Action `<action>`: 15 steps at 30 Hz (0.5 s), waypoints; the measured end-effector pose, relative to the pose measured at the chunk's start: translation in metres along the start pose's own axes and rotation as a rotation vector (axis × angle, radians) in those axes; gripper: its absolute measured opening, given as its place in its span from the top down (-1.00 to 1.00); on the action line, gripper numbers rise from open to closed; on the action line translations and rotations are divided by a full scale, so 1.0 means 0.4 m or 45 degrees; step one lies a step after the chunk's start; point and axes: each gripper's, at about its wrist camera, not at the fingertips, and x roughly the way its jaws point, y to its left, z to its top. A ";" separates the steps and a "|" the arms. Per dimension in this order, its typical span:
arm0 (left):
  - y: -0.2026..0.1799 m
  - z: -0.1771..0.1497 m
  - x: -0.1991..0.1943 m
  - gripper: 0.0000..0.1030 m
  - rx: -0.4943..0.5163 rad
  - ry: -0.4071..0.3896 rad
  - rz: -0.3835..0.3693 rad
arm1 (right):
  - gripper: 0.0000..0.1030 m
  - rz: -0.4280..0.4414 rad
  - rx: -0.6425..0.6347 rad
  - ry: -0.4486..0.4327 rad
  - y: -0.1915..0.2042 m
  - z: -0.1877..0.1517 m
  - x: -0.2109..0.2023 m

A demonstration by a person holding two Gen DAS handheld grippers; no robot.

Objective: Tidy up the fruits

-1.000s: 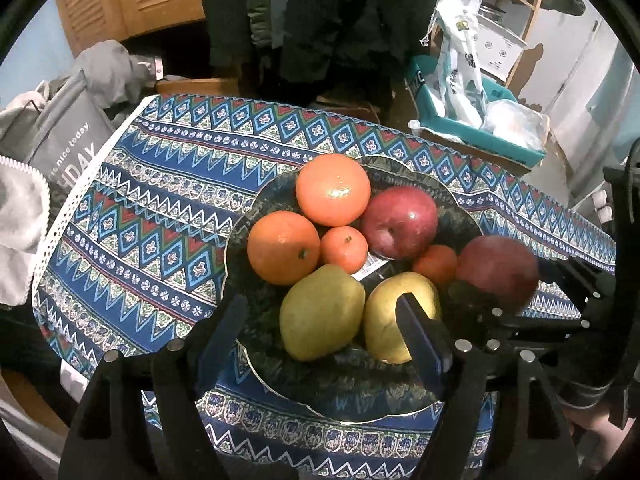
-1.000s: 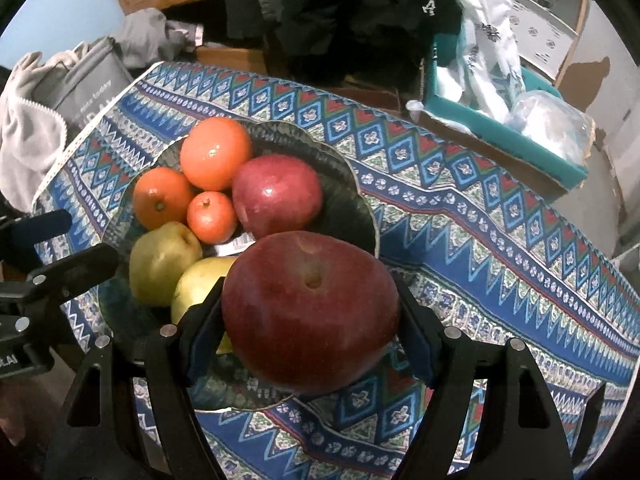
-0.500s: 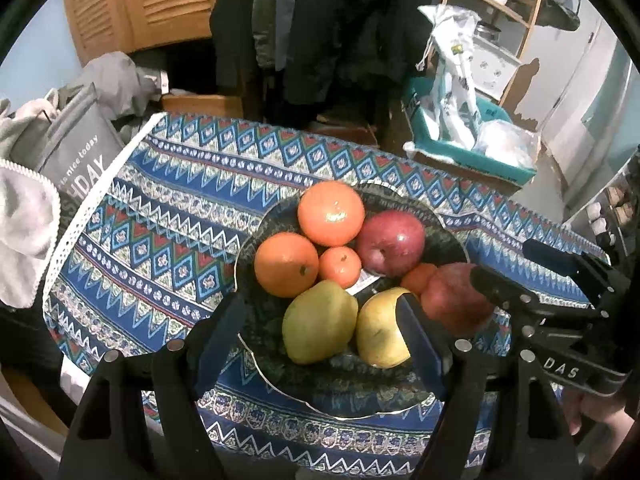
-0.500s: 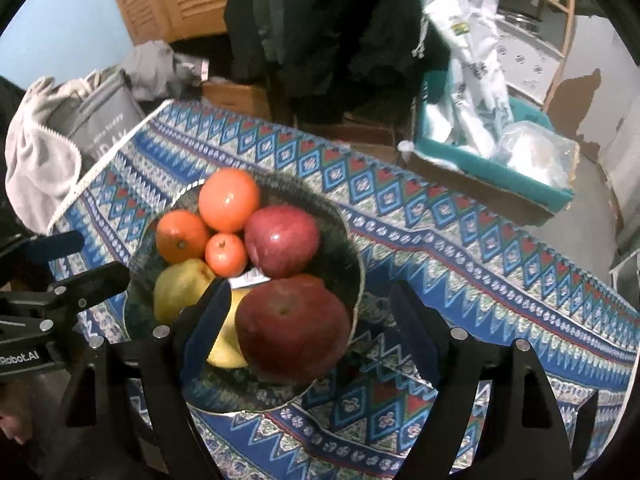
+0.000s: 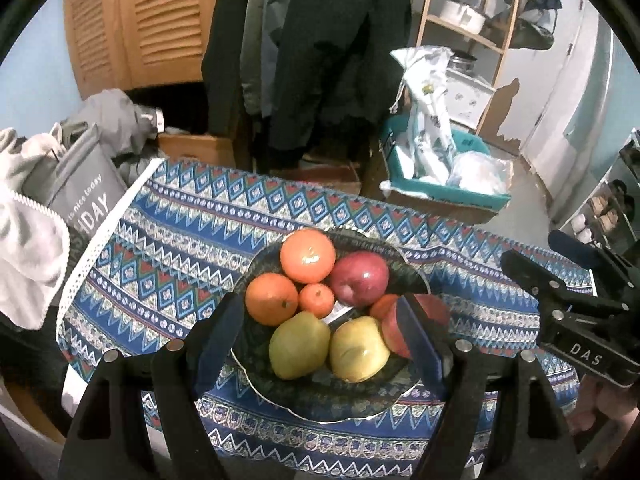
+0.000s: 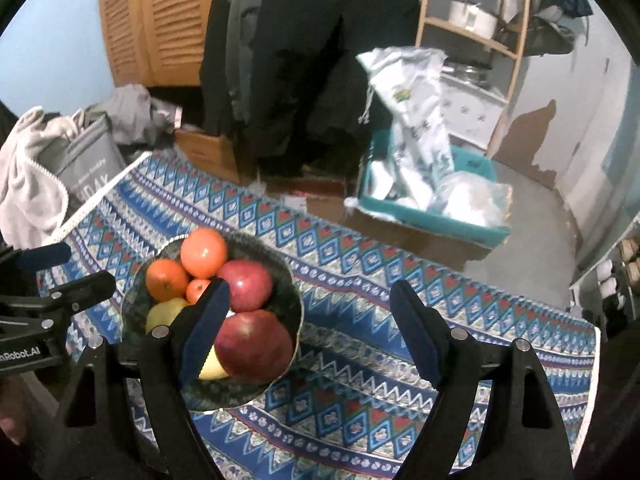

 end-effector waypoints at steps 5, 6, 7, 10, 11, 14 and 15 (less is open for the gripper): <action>-0.019 0.015 -0.051 -0.60 0.018 -0.069 0.002 | -0.59 -0.029 0.036 -0.056 -0.023 0.016 -0.057; -0.025 0.018 -0.063 -0.60 0.025 -0.087 0.003 | -0.59 -0.033 0.043 -0.069 -0.028 0.019 -0.070; -0.030 0.020 -0.072 -0.61 0.030 -0.099 0.002 | -0.59 -0.037 0.048 -0.081 -0.032 0.022 -0.082; -0.048 0.029 -0.104 -0.67 0.048 -0.143 -0.005 | -0.59 -0.057 0.059 -0.123 -0.046 0.028 -0.120; -0.052 0.030 -0.115 -0.68 0.050 -0.160 -0.005 | -0.59 -0.065 0.063 -0.139 -0.051 0.030 -0.134; -0.065 0.039 -0.144 -0.68 0.060 -0.199 -0.003 | -0.59 -0.089 0.072 -0.177 -0.062 0.034 -0.166; -0.070 0.042 -0.153 -0.68 0.061 -0.208 -0.005 | -0.59 -0.099 0.076 -0.193 -0.066 0.034 -0.181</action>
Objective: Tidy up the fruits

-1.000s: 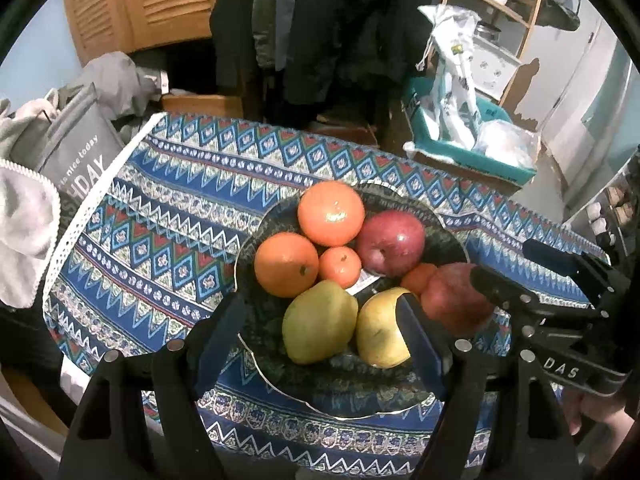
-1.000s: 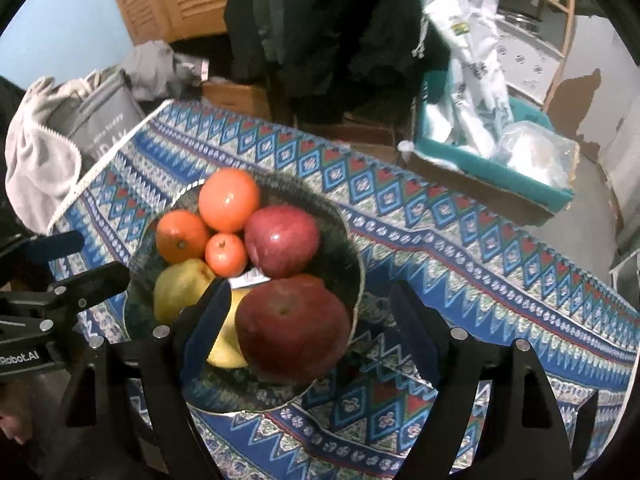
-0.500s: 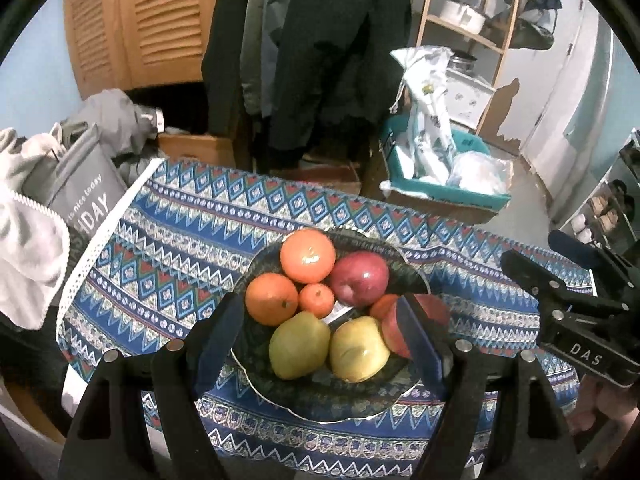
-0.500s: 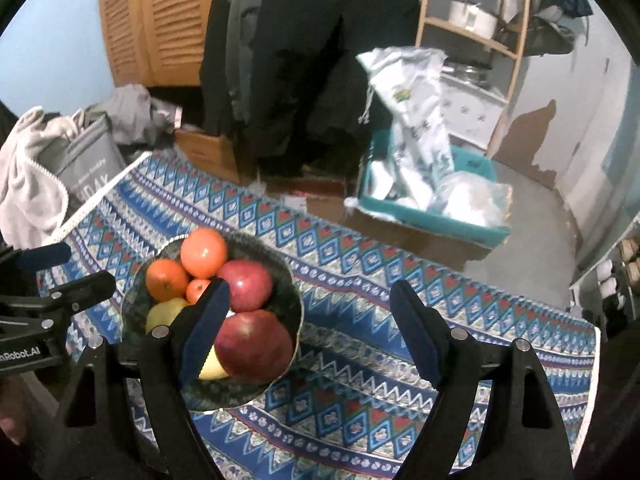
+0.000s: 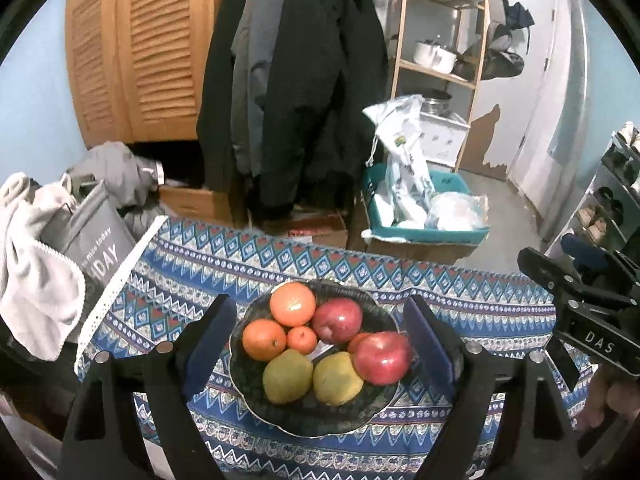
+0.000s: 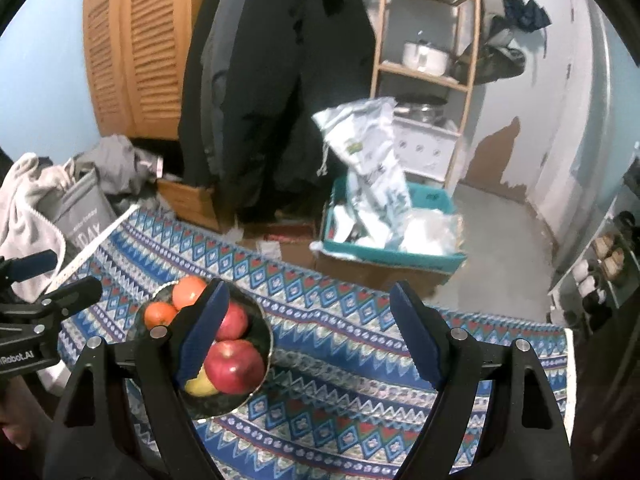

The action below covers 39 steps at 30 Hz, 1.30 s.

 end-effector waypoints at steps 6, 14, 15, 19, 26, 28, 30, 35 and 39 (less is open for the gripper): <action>-0.030 0.017 -0.043 -0.76 0.027 -0.061 0.012 | -0.59 -0.055 0.016 -0.074 -0.035 0.009 -0.066; -0.060 0.030 -0.079 -0.84 0.051 -0.115 0.016 | -0.60 -0.133 0.037 -0.163 -0.083 0.011 -0.142; -0.065 0.031 -0.083 -0.85 0.053 -0.119 0.018 | -0.60 -0.143 0.036 -0.172 -0.088 0.010 -0.150; -0.081 0.033 -0.099 -0.97 0.061 -0.151 0.027 | -0.60 -0.192 0.032 -0.210 -0.108 0.004 -0.179; -0.106 0.038 -0.123 -0.98 0.071 -0.194 0.011 | -0.60 -0.276 0.020 -0.267 -0.136 -0.008 -0.213; -0.114 0.040 -0.128 -0.98 0.073 -0.202 0.006 | -0.60 -0.283 0.026 -0.275 -0.146 -0.012 -0.221; -0.120 0.041 -0.136 -0.98 0.077 -0.213 0.006 | -0.60 -0.294 0.030 -0.283 -0.154 -0.014 -0.229; -0.139 0.044 -0.145 -0.98 0.095 -0.234 0.016 | -0.60 -0.334 0.030 -0.305 -0.171 -0.021 -0.244; -0.143 0.046 -0.151 -0.98 0.098 -0.256 0.015 | -0.60 -0.341 0.040 -0.301 -0.182 -0.025 -0.245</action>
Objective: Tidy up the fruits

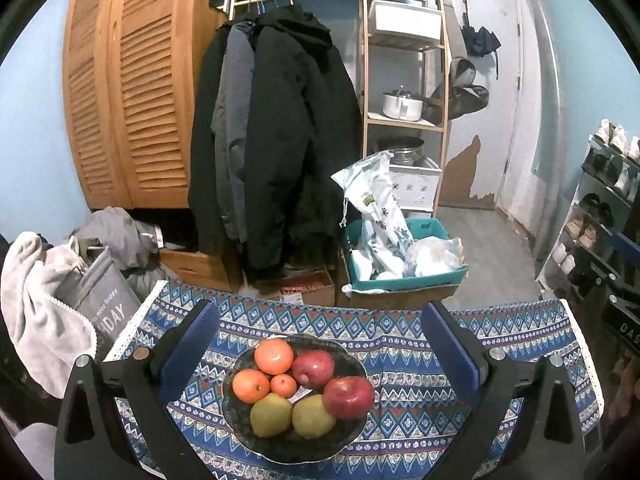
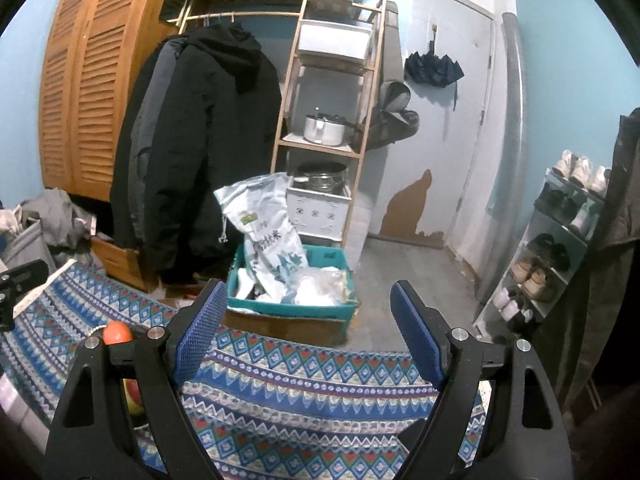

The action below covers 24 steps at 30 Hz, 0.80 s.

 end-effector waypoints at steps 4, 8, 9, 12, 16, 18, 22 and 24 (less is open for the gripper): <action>-0.001 0.000 -0.001 -0.98 -0.006 -0.009 -0.005 | -0.60 0.010 0.015 0.005 -0.009 -0.002 0.000; -0.002 -0.001 -0.003 -0.98 -0.001 -0.016 -0.003 | -0.60 0.011 0.017 0.006 -0.011 -0.003 0.000; -0.003 -0.001 -0.005 -0.98 0.001 -0.019 -0.001 | -0.60 0.012 0.017 0.006 -0.011 -0.003 0.000; -0.004 -0.001 -0.010 -0.98 0.005 -0.035 -0.002 | -0.60 0.009 0.014 0.004 -0.011 -0.003 0.000; -0.004 0.001 -0.020 -0.98 -0.003 -0.051 -0.008 | -0.60 0.007 0.015 0.003 -0.013 -0.004 -0.002; -0.005 0.002 -0.021 -0.98 -0.003 -0.053 -0.011 | -0.60 0.009 0.013 0.005 -0.013 -0.004 -0.002; -0.009 0.003 -0.023 -0.98 0.003 -0.056 -0.017 | -0.60 0.006 0.006 0.006 -0.015 -0.006 -0.007; -0.010 0.003 -0.024 -0.98 0.004 -0.057 -0.016 | -0.60 0.004 0.007 0.005 -0.014 -0.006 -0.007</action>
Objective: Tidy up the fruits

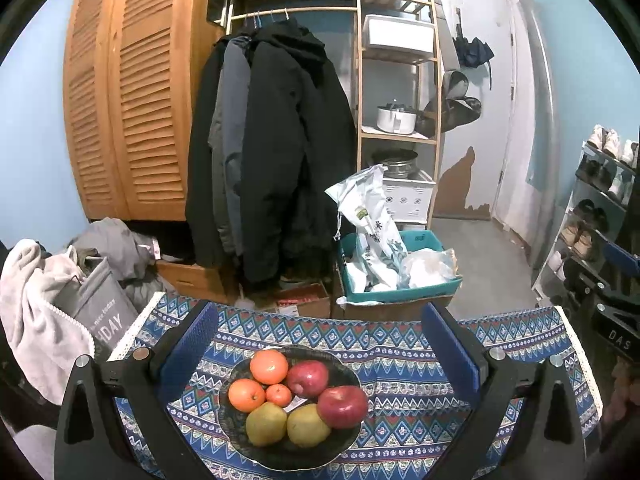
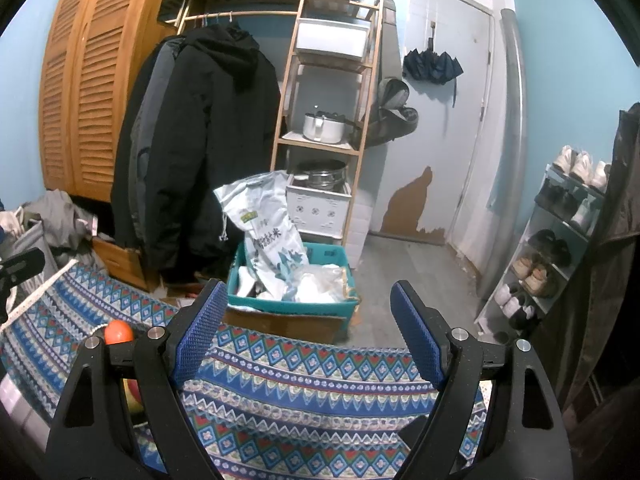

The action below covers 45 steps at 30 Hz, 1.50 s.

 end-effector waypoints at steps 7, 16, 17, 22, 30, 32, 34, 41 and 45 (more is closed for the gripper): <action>0.000 0.000 -0.003 -0.98 -0.005 -0.007 0.009 | -0.60 0.000 -0.002 0.003 0.002 0.001 0.000; -0.002 0.004 -0.005 -0.98 -0.006 0.011 0.019 | -0.60 -0.001 -0.002 0.004 0.001 0.002 0.000; -0.003 0.003 -0.007 -0.98 -0.002 0.011 0.023 | -0.60 0.000 -0.002 0.004 0.000 0.002 -0.001; -0.007 0.006 -0.010 -0.98 0.011 0.001 0.036 | -0.60 -0.003 -0.003 0.005 -0.003 -0.001 -0.002; -0.008 0.008 -0.012 -0.98 0.005 0.004 0.036 | -0.60 -0.004 -0.002 0.004 -0.003 0.000 -0.002; -0.006 0.010 -0.011 -0.98 0.000 0.009 0.031 | -0.60 -0.004 -0.003 0.004 -0.006 -0.001 -0.002; -0.005 0.011 -0.011 -0.98 -0.003 0.010 0.027 | -0.60 -0.006 -0.002 0.004 -0.008 -0.002 -0.001; -0.005 0.010 -0.010 -0.98 -0.006 0.010 0.023 | -0.60 -0.006 -0.004 0.004 -0.008 -0.002 -0.002; -0.005 0.010 -0.011 -0.98 -0.007 0.008 0.023 | -0.60 -0.007 -0.003 0.004 -0.008 -0.001 -0.002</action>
